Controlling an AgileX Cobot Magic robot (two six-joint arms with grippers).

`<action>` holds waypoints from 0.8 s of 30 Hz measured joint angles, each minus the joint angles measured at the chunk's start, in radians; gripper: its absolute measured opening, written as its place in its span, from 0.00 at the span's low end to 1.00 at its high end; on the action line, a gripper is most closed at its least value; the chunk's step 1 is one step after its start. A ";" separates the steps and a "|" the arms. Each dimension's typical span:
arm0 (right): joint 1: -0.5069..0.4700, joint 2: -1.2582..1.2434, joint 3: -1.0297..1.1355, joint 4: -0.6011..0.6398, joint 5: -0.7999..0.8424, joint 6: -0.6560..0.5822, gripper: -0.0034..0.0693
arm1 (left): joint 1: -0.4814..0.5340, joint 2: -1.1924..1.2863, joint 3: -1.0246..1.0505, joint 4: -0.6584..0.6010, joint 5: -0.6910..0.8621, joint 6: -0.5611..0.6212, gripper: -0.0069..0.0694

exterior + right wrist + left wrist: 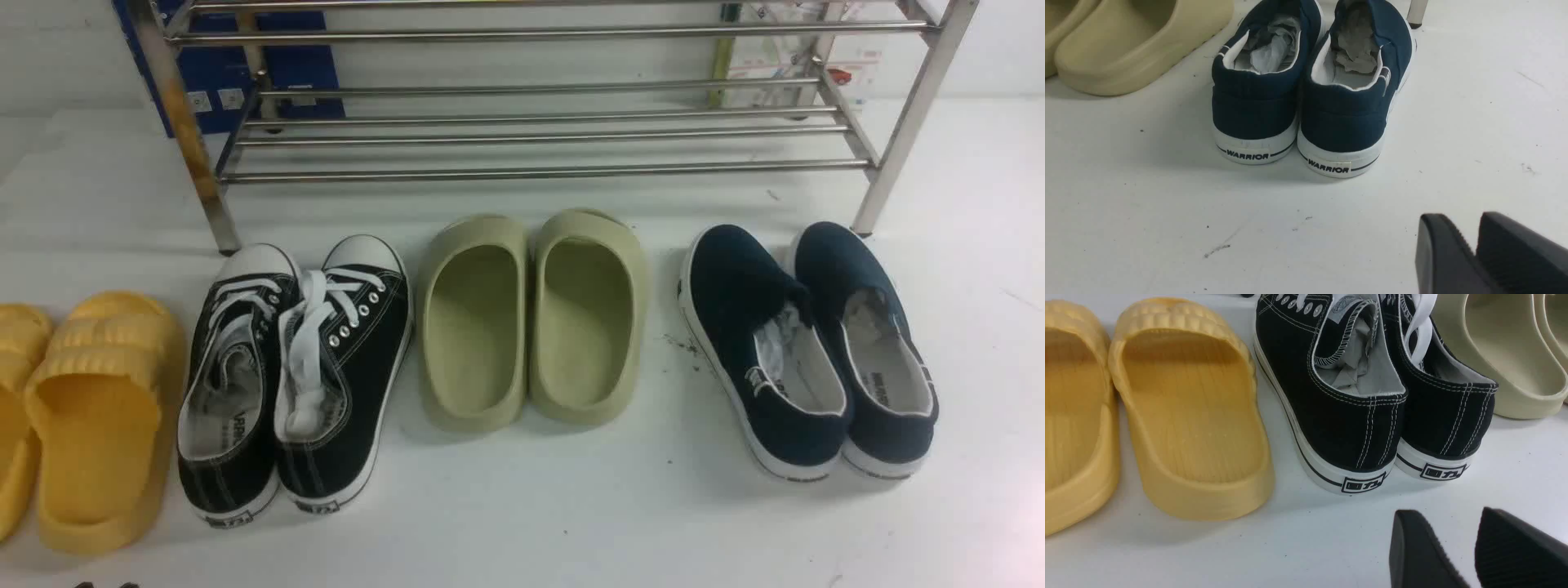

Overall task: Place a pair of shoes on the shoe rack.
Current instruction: Use the left arm to grab the shoe closest to it

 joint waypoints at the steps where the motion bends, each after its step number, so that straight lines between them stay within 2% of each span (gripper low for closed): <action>1: 0.000 0.000 0.000 0.000 0.000 0.000 0.30 | 0.000 0.000 0.000 0.000 0.000 0.000 0.40; 15: 0.000 0.000 0.000 0.000 0.000 0.000 0.32 | 0.000 0.000 0.000 0.002 0.000 0.000 0.40; 19: 0.000 0.000 0.000 0.000 0.000 0.000 0.33 | 0.000 0.000 0.000 0.041 -0.003 0.001 0.40; 24: 0.000 0.000 0.000 0.000 0.000 0.000 0.33 | 0.000 0.000 0.000 0.074 -0.099 0.001 0.40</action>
